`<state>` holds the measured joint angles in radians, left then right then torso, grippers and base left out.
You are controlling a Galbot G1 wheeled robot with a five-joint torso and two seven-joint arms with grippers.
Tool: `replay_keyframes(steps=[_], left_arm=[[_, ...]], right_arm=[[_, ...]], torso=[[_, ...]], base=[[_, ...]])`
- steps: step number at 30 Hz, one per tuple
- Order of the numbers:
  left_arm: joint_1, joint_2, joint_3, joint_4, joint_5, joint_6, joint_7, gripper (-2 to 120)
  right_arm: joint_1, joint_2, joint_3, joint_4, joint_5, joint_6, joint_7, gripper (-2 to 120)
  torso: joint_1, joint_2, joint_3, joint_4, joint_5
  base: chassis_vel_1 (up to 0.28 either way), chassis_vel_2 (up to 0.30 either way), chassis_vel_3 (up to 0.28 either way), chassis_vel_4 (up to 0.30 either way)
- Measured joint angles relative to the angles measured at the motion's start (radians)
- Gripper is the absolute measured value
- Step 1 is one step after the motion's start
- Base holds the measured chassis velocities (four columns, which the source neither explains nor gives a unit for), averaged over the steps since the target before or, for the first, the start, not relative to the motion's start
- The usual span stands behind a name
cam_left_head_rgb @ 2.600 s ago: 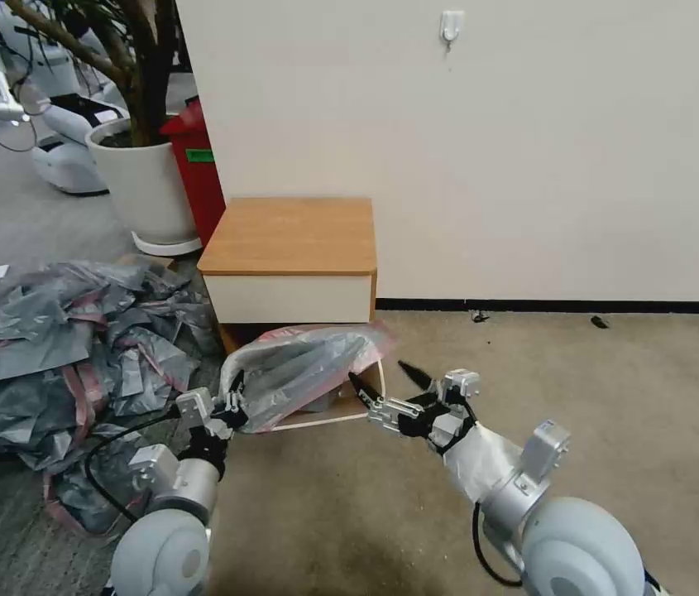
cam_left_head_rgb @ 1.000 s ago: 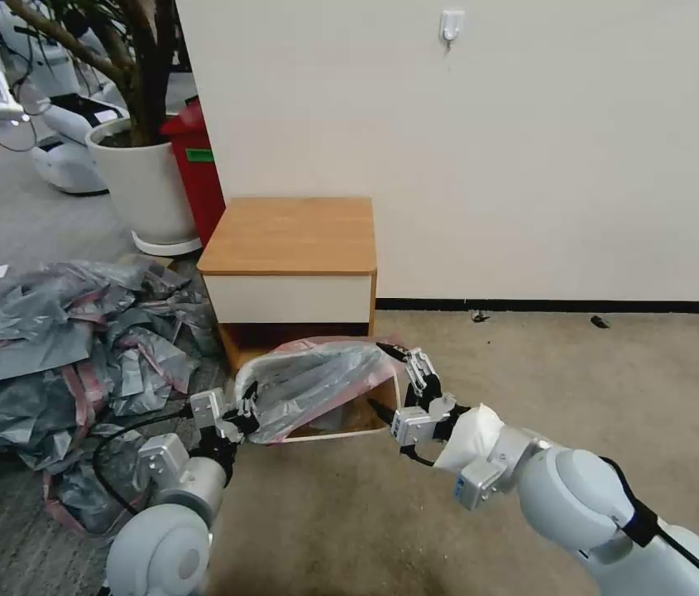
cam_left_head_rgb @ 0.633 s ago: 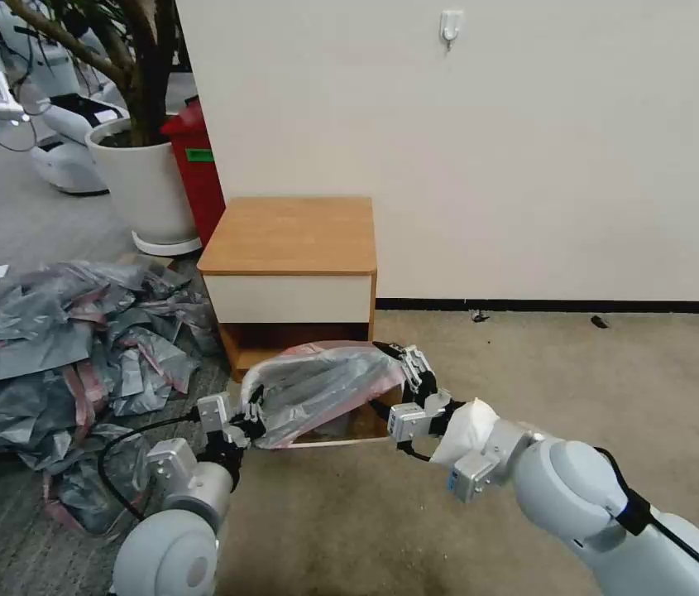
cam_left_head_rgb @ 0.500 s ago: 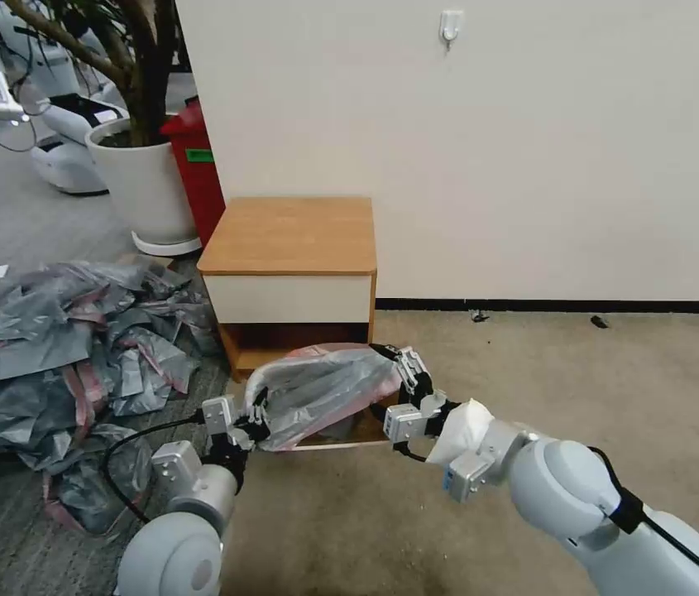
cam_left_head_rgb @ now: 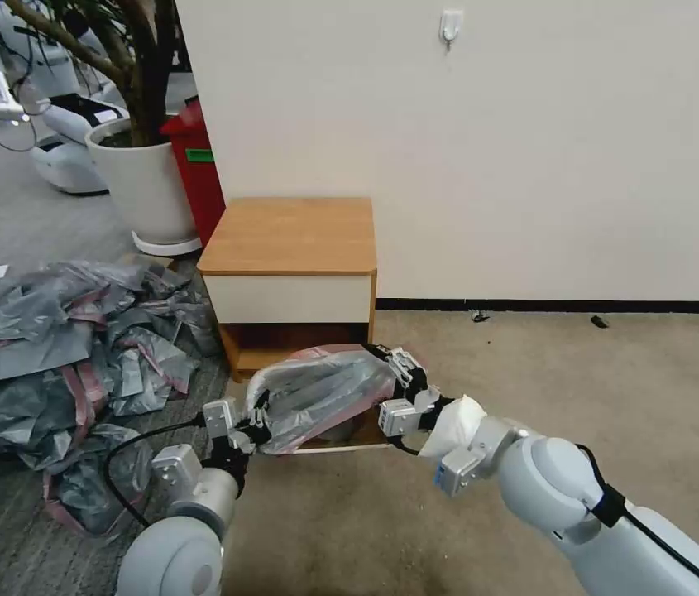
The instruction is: Pick up the garbage bag from the table and place it over the trash can.
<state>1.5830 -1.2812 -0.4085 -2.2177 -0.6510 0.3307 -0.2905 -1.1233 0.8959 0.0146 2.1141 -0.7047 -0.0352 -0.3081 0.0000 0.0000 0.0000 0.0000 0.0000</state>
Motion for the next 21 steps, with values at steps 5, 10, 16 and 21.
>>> replay_keyframes(steps=[5, 10, 16, 21], left_arm=[[-0.001, -0.002, -0.002, 0.006, -0.004, 0.000, -0.002, 4], [-0.004, -0.003, -0.005, 0.009, -0.013, 0.000, -0.004, 4], [-0.008, -0.006, -0.013, 0.009, -0.031, 0.001, -0.009, 4], [-0.018, -0.008, -0.024, 0.007, -0.063, 0.013, -0.025, 4]], right_arm=[[-0.011, 0.000, 0.004, 0.000, -0.003, 0.008, 0.003, 41], [-0.016, 0.002, 0.005, 0.000, -0.003, 0.012, 0.005, 21], [-0.024, 0.006, 0.007, -0.001, -0.003, 0.022, 0.007, 1], [-0.033, 0.005, 0.007, -0.001, 0.003, 0.037, 0.012, 0]], torso=[[0.000, 0.000, 0.000, 0.0000, 0.0000], [0.000, 0.000, 0.000, 0.0000, 0.0000], [0.000, 0.000, 0.000, 0.0000, 0.0000], [0.000, 0.000, 0.000, 0.0000, 0.0000]], base=[[0.000, 0.000, 0.000, 0.000], [0.000, 0.000, 0.000, 0.000], [0.000, 0.000, 0.000, 0.000], [0.000, 0.000, 0.000, 0.000]])
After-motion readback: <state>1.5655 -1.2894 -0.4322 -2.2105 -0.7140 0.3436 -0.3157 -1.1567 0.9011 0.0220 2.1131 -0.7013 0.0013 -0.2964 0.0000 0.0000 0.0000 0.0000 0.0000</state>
